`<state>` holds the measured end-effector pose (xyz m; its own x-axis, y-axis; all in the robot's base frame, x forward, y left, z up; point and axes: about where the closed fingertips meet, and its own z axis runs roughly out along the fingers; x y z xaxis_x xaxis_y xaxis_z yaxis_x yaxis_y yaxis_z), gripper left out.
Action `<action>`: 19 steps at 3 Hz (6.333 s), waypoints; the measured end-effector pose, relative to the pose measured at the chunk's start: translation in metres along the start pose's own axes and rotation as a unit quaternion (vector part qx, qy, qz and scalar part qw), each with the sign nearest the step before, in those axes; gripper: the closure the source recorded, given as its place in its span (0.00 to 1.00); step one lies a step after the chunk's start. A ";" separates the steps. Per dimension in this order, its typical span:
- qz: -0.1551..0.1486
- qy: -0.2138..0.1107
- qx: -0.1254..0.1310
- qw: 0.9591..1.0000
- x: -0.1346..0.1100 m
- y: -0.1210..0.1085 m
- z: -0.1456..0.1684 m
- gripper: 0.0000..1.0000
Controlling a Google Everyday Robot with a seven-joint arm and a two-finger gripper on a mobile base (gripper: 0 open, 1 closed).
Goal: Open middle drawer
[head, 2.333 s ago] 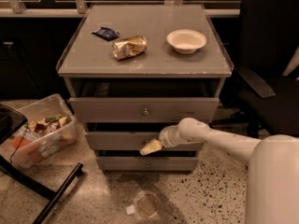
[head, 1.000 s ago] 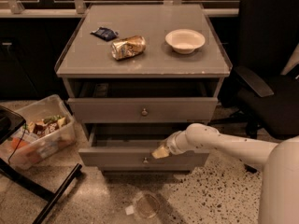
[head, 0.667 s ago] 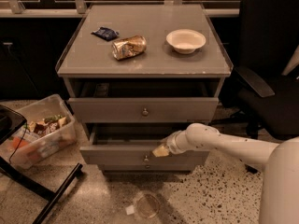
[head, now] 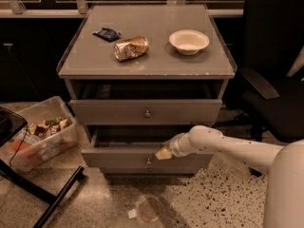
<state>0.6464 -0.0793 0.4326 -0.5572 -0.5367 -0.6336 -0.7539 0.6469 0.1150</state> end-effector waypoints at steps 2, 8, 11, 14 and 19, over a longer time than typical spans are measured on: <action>-0.012 0.029 -0.025 0.999 0.024 0.024 0.004 0.00; 0.001 0.077 -0.041 0.996 0.067 0.052 -0.023 0.63; 0.000 0.080 -0.045 0.996 0.073 0.062 -0.028 0.00; 0.014 0.114 -0.068 0.991 0.097 0.079 -0.022 0.00; 0.014 0.114 -0.068 0.991 0.086 0.062 -0.025 0.89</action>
Offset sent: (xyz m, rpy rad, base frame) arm -0.0824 0.0054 -0.0317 -0.0575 0.1245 0.1217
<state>0.5430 -0.0989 0.4038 -0.6307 -0.6386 -0.4408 -0.7686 0.5922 0.2418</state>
